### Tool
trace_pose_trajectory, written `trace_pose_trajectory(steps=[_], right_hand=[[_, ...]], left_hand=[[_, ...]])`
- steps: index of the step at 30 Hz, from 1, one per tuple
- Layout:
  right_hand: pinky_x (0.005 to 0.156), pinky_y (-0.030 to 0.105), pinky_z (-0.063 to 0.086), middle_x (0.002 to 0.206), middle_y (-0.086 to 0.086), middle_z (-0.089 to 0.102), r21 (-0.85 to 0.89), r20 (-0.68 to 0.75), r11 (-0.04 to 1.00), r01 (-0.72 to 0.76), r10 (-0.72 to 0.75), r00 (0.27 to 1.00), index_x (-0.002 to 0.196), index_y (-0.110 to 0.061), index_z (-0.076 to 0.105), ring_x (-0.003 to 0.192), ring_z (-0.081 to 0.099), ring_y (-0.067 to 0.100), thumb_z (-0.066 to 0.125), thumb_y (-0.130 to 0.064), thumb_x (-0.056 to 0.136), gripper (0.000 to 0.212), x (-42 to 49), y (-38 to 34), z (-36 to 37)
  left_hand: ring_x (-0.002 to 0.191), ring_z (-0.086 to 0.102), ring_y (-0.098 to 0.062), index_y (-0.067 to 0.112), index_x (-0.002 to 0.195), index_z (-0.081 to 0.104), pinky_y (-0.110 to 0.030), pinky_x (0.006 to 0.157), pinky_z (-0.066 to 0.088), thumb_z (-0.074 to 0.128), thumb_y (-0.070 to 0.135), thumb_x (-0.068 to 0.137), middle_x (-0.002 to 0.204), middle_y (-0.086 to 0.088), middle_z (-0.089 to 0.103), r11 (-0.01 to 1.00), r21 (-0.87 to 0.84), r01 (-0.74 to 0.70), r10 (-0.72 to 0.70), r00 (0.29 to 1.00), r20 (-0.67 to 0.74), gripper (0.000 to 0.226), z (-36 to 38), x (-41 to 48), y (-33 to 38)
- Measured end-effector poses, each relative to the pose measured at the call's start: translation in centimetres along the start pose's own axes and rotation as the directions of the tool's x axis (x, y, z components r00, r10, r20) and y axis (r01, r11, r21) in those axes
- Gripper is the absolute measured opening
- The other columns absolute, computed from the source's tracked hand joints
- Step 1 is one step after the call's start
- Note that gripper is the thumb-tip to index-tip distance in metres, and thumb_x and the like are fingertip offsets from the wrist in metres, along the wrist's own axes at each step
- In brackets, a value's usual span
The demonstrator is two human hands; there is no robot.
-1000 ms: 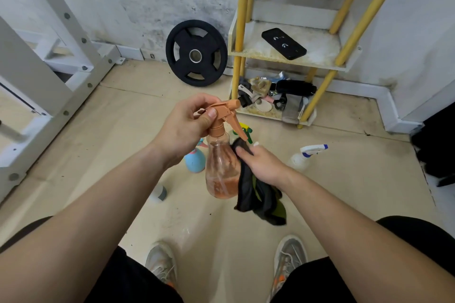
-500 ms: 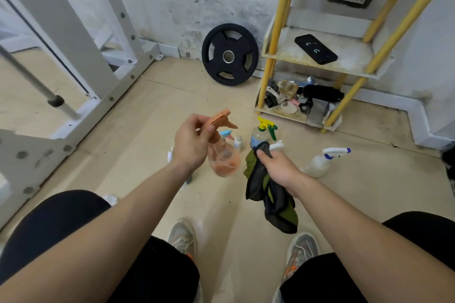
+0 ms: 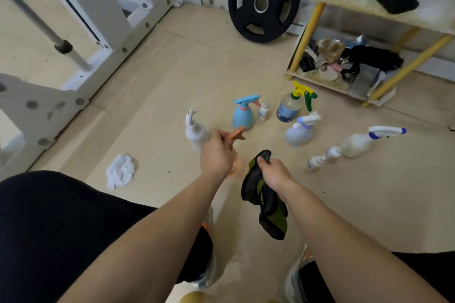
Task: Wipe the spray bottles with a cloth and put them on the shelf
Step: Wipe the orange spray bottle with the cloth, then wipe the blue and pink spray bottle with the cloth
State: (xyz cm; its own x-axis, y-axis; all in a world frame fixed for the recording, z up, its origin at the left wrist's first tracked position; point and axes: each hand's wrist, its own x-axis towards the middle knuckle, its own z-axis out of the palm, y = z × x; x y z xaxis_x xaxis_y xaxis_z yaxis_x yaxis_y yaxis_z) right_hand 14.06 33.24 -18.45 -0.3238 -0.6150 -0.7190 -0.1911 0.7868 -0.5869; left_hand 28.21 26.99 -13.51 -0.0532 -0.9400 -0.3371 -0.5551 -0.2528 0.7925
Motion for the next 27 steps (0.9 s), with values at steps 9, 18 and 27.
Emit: trace_pose_trajectory(steps=[9, 18, 27], right_hand=[[0.079, 0.035, 0.043, 0.100, 0.010, 0.064, -0.003, -0.021, 1.000, -0.022, 0.022, 1.000, 0.107, -0.005, 0.062, 0.095, 0.061, 0.028, 0.040, -0.044, 0.107, 0.044, 3.9, 0.6, 1.0], [0.081, 0.036, 0.045, 0.101, 0.009, 0.065, 0.024, -0.015, 0.999, -0.023, 0.023, 1.000, 0.107, -0.006, 0.062, 0.096, 0.061, 0.027, 0.041, -0.044, 0.106, 0.043, 3.2, 0.2, 0.9], [0.082, 0.037, 0.045, 0.098, 0.010, 0.066, 0.071, -0.098, 0.996, 0.050, -0.043, 0.994, 0.100, -0.005, 0.061, 0.097, 0.062, 0.029, 0.041, -0.043, 0.106, 0.043, 0.6, -1.7, -2.3]], left_hand=[[0.068, 0.049, 0.001, 0.016, 0.105, 0.049, -0.012, 0.050, 0.035, 0.043, 0.011, 0.101, 0.077, 0.018, 0.052, 0.983, 0.149, 0.110, -0.096, 0.990, -0.101, 0.009, 0.1, 3.5, -4.8], [0.078, 0.057, -0.012, 0.016, 0.112, 0.050, -0.021, 0.056, 0.039, 0.047, 0.015, 0.098, 0.097, 0.003, 0.064, 0.980, 0.131, 0.150, -0.143, 0.988, -0.062, 0.015, -0.4, 4.2, -6.1], [0.103, 0.064, -0.016, 0.018, 0.138, 0.049, -0.028, 0.081, 0.045, 0.047, 0.016, 0.098, 0.116, 0.008, 0.067, 0.963, 0.267, -0.034, 0.052, 0.997, -0.062, 0.040, -0.6, 3.4, 0.0]])
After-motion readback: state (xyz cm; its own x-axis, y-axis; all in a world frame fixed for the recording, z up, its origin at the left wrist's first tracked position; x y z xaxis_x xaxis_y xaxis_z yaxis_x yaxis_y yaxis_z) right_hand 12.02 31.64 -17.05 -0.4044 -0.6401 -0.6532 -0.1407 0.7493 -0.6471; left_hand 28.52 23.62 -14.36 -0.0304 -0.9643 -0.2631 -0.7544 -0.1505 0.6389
